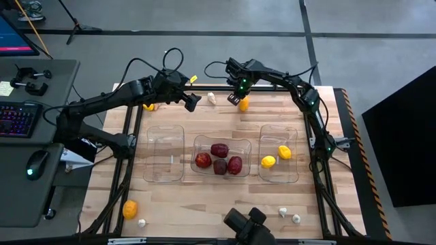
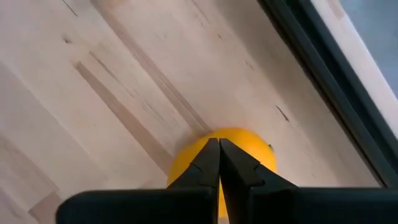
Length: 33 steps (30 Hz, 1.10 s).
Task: Sort produce into baskets
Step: Put the top right yellow lemon into the right transparent bin
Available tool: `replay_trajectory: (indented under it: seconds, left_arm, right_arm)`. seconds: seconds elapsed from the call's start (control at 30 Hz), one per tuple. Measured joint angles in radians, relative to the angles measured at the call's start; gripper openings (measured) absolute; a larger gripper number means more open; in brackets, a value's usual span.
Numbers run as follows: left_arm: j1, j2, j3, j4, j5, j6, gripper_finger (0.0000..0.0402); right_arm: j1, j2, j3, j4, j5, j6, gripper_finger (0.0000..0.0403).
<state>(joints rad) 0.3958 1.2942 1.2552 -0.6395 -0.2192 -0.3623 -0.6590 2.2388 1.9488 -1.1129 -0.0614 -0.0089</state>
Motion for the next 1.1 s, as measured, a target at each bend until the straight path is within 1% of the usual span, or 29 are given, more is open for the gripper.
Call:
replay_trajectory:
  seconds: [0.13,0.27,0.4,0.43,0.5,0.57,0.67,0.73,0.77,0.83,0.93,1.0,1.1]
  left_arm:
    - [-0.003,0.000,0.000,-0.007,0.000,0.008,0.0369]
    - [-0.004,0.001,0.000,-0.021,0.000,0.009,0.0369]
    - [-0.004,0.001,0.000,-0.016,0.000,0.018,0.0369]
    - [-0.004,0.001,0.000,-0.015,0.000,0.019,0.0369]
    - [-0.004,0.001,0.000,-0.015,0.000,0.019,0.0369]
    - [-0.004,0.001,0.000,-0.015,0.000,0.026,0.0369]
    - [-0.004,0.001,0.000,-0.015,0.000,0.032,0.0369]
    - [-0.004,0.001,0.000,-0.014,0.000,0.032,0.0369]
    - [-0.003,0.001,0.000,-0.014,0.000,0.032,0.0369]
    - [-0.004,0.001,0.000,-0.013,0.000,0.032,0.0369]
    - [-0.004,0.001,0.000,-0.013,0.000,0.032,0.0369]
    - [-0.004,0.001,0.000,-0.013,0.010,0.033,0.0369]
    - [-0.003,0.001,0.000,-0.013,0.031,0.034,0.0369]
  right_arm:
    - [-0.010,-0.040,0.000,0.004,-0.049,-0.013,0.0000]
    - [-0.010,-0.111,0.000,0.038,-0.052,0.029,0.0000]
    - [-0.010,-0.163,-0.002,0.027,-0.049,0.081,0.0000]
    - [-0.010,-0.180,-0.020,0.033,-0.046,0.084,0.0000]
    - [-0.010,-0.227,-0.103,0.069,-0.043,0.096,0.0000]
    - [-0.008,-0.296,-0.243,0.155,-0.041,0.140,0.0000]
    - [-0.004,-0.426,-0.492,0.299,-0.049,0.270,0.0000]
    - [0.001,-0.509,-0.611,0.369,-0.066,0.347,0.0000]
    - [0.007,-0.547,-0.650,0.395,-0.066,0.371,0.0000]
    - [0.022,-0.604,-0.703,0.436,-0.053,0.405,0.0000]
    - [0.035,-0.632,-0.727,0.467,-0.028,0.485,0.0000]
    - [0.035,-0.626,-0.727,0.506,-0.060,0.508,0.0000]
    - [0.035,-0.606,-0.727,0.638,-0.112,0.553,0.0000]
